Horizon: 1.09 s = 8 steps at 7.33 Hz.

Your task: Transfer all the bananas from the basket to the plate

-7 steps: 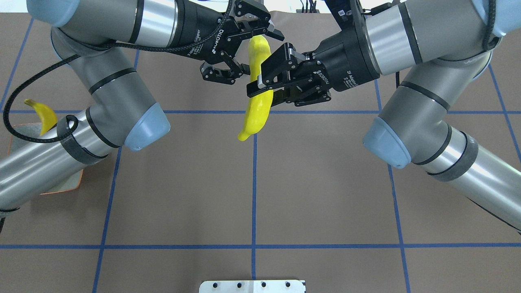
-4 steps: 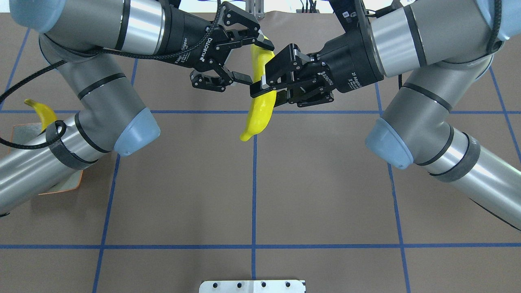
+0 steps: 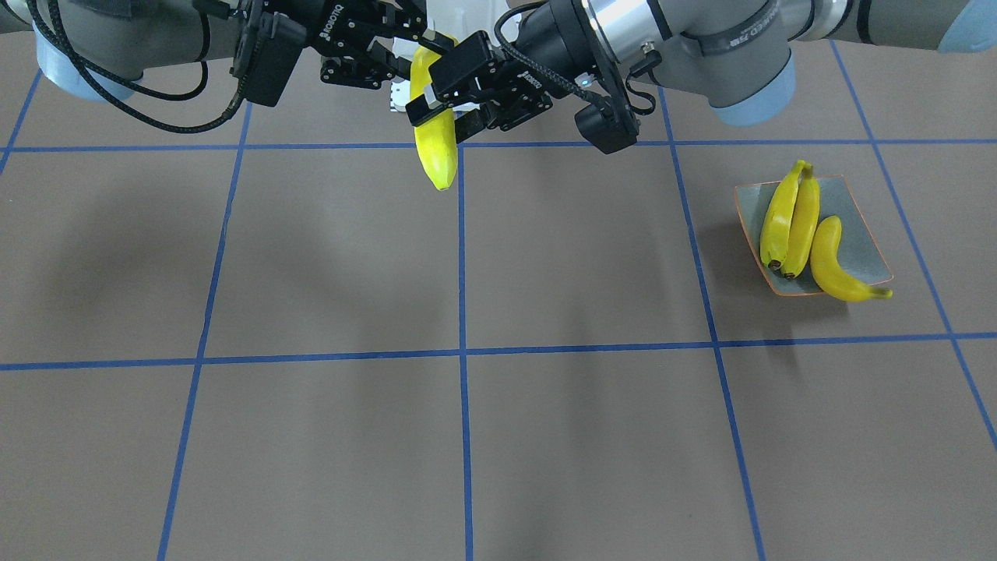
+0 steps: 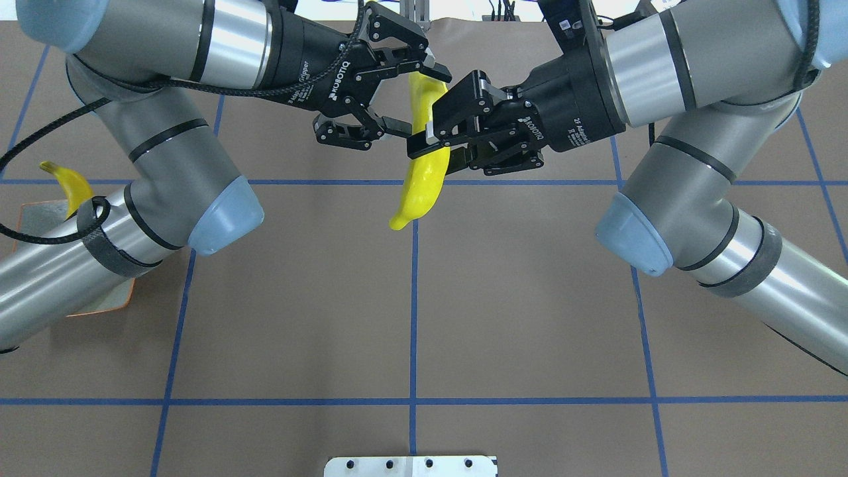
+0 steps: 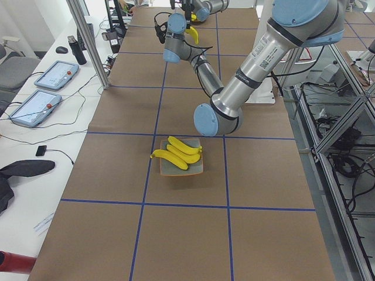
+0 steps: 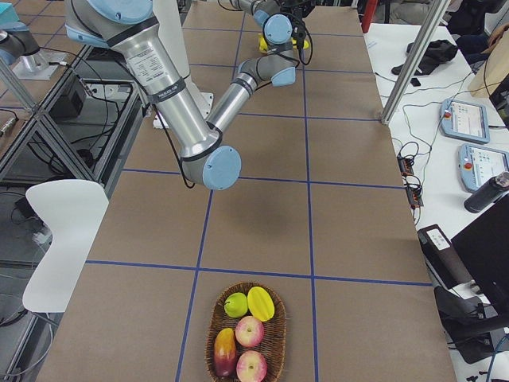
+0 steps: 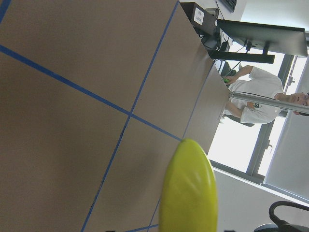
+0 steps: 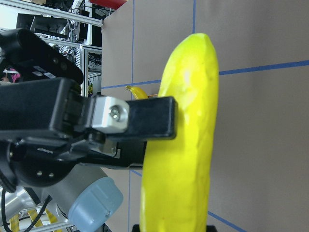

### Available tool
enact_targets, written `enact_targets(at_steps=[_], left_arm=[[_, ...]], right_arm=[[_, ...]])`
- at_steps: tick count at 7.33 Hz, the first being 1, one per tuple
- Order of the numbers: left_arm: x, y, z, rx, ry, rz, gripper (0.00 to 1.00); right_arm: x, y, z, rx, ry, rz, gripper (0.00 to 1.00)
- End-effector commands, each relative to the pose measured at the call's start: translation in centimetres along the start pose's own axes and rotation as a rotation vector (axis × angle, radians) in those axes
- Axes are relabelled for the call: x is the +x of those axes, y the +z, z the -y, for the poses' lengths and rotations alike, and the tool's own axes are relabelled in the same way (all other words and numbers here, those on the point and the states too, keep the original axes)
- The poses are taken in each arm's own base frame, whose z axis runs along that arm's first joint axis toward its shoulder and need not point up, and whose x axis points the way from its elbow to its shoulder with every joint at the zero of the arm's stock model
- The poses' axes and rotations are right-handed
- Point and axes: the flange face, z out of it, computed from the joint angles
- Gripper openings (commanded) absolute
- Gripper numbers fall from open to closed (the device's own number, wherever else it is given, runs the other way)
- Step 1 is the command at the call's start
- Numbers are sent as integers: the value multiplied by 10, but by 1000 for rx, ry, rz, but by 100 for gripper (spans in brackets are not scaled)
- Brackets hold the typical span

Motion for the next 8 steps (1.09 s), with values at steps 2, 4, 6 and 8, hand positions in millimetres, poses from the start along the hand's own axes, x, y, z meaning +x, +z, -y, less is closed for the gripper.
enact_targets(at_steps=[2,4,6,8], left_arm=[[6,3,-5,-8,5,-7,74],[9,3,-6,-8,6,-10,55],[9,3,-6,-8,7,-9,0],[8,3,-5,-6,10,-6,0]], right_arm=[[0,1,-1,0,2,4,0],[0,2,-2,-2,-1,7,0],[0,1,-3,-3,-3,11,0],[0,1,-2,3,-3,12,87]])
